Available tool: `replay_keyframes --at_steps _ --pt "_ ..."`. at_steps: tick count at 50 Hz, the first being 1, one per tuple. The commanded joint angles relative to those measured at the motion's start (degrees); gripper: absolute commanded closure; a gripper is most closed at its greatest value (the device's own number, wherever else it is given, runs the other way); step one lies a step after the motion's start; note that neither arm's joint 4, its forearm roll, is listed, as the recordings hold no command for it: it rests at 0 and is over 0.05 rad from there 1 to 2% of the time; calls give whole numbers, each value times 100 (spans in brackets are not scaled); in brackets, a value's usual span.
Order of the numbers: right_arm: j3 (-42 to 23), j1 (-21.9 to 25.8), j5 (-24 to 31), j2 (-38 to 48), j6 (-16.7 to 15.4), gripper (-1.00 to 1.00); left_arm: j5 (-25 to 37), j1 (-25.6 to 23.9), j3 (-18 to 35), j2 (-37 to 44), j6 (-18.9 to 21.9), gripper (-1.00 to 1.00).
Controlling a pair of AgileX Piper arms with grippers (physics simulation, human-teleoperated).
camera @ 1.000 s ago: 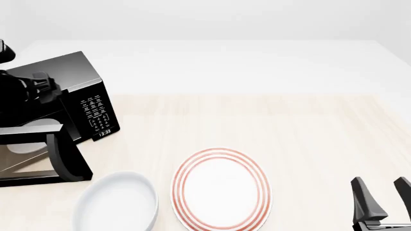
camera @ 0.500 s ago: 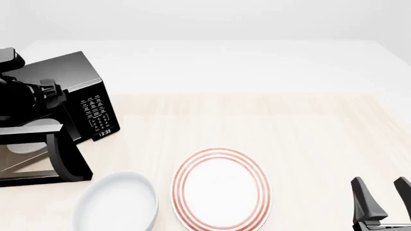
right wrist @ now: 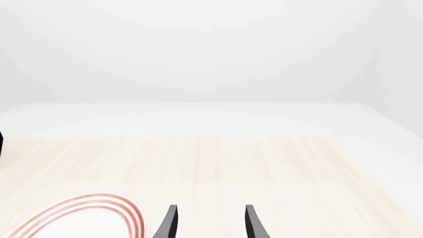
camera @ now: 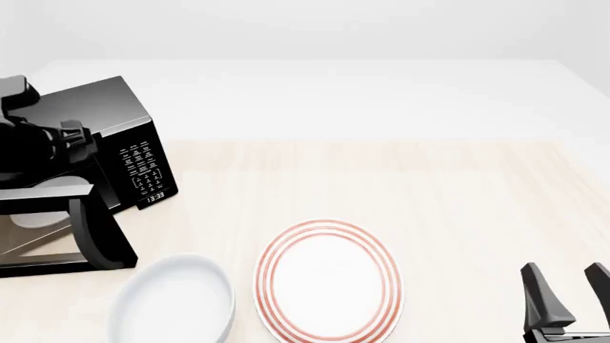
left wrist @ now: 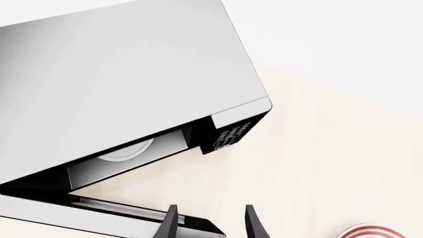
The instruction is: Open the microwave.
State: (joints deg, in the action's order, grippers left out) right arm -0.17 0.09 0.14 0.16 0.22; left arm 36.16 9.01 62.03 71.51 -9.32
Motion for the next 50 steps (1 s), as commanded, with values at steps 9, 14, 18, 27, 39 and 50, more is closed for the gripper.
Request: replay_keyframes --at_steps 9,14,18,27,39,50 --pt "0 0 0 0 -1 -100 -166 95 -45 249 -8 -100" --pt "0 0 0 0 -1 -100 -185 125 6 344 6 -100" --pt "0 1 0 0 -1 -100 -191 128 57 434 9 -100" --pt "0 0 0 0 0 -100 -209 85 117 563 -4 -100" --pt "0 1 0 0 -1 -100 -216 118 128 650 15 -100" --pt "0 0 0 0 0 -100 -189 349 165 822 182 -100"
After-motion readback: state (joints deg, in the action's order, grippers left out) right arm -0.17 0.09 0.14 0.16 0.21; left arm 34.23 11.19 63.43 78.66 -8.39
